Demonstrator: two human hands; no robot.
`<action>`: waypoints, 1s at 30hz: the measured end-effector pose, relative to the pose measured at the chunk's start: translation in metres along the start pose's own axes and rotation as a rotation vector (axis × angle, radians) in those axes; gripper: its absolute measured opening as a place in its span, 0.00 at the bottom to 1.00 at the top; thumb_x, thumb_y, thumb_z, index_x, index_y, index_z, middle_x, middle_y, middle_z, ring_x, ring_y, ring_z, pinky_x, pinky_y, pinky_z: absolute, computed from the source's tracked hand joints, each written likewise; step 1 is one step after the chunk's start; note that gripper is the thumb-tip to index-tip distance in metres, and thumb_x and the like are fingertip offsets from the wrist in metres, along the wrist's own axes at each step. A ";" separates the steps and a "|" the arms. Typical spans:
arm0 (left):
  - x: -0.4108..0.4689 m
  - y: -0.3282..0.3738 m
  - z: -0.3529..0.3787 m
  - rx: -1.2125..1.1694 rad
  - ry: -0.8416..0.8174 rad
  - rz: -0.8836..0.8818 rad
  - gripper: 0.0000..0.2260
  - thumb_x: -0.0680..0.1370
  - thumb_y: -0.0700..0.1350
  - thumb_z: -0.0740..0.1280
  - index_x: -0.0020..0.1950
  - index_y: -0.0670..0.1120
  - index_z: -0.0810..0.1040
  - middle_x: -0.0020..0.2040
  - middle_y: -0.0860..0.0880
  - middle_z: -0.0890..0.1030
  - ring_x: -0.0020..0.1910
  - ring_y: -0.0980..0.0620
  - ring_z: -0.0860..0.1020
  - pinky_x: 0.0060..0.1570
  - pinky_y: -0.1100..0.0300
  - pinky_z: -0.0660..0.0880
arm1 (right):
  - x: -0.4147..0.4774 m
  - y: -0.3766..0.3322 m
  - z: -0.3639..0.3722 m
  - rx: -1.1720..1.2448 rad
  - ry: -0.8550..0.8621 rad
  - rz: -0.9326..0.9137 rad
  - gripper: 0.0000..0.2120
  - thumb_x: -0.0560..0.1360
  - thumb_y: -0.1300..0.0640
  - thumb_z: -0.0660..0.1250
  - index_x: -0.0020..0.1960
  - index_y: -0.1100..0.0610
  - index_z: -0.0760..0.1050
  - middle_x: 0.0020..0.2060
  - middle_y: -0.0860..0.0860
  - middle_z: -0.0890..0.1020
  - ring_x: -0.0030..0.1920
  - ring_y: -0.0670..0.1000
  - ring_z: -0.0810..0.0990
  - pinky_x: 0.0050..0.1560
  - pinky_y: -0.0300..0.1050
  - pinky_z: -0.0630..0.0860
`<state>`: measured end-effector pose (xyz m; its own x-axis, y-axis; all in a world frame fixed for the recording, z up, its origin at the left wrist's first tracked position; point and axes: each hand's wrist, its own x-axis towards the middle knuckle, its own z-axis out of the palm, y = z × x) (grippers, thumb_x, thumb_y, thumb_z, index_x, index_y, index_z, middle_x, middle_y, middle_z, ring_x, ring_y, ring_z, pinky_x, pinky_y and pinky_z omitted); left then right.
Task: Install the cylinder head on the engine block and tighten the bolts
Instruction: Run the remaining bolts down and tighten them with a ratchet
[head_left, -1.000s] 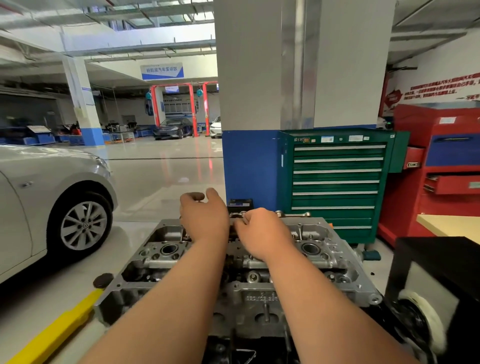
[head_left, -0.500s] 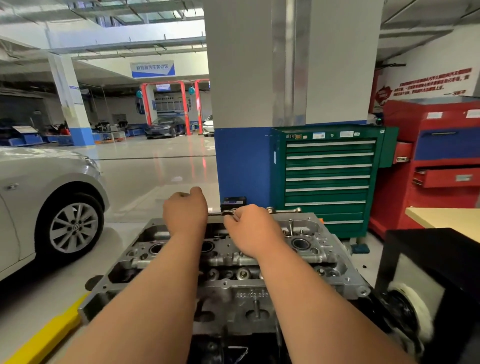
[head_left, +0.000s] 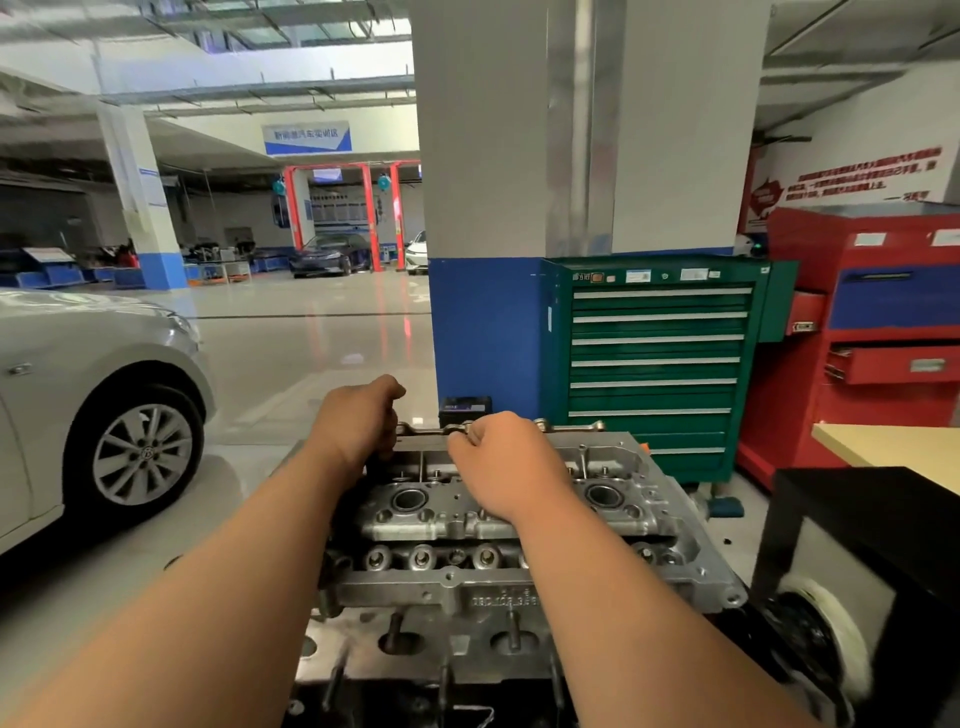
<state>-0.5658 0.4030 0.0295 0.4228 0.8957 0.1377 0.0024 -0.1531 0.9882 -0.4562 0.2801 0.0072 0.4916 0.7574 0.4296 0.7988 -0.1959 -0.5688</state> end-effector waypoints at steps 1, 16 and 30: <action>-0.005 0.003 0.004 0.059 0.092 0.036 0.14 0.74 0.44 0.63 0.30 0.45 0.64 0.24 0.47 0.64 0.25 0.48 0.62 0.27 0.59 0.62 | 0.000 0.000 0.000 -0.009 -0.001 0.001 0.21 0.75 0.48 0.59 0.26 0.55 0.61 0.21 0.48 0.66 0.25 0.51 0.65 0.27 0.40 0.60; -0.029 0.007 0.044 0.291 0.070 0.122 0.16 0.78 0.47 0.60 0.31 0.44 0.67 0.27 0.49 0.70 0.29 0.49 0.65 0.31 0.56 0.61 | 0.000 -0.002 -0.003 0.029 0.006 -0.015 0.21 0.75 0.48 0.60 0.26 0.56 0.63 0.22 0.49 0.68 0.26 0.52 0.66 0.27 0.41 0.61; -0.030 -0.002 0.037 0.195 0.104 0.225 0.16 0.80 0.49 0.60 0.33 0.45 0.66 0.28 0.48 0.69 0.30 0.48 0.65 0.32 0.56 0.63 | -0.004 -0.001 -0.004 0.059 -0.002 -0.035 0.22 0.76 0.49 0.60 0.26 0.55 0.60 0.21 0.49 0.64 0.25 0.52 0.63 0.27 0.41 0.59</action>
<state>-0.5449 0.3607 0.0212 0.3380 0.8665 0.3673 0.0975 -0.4204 0.9021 -0.4572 0.2747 0.0087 0.4629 0.7646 0.4484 0.7937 -0.1322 -0.5938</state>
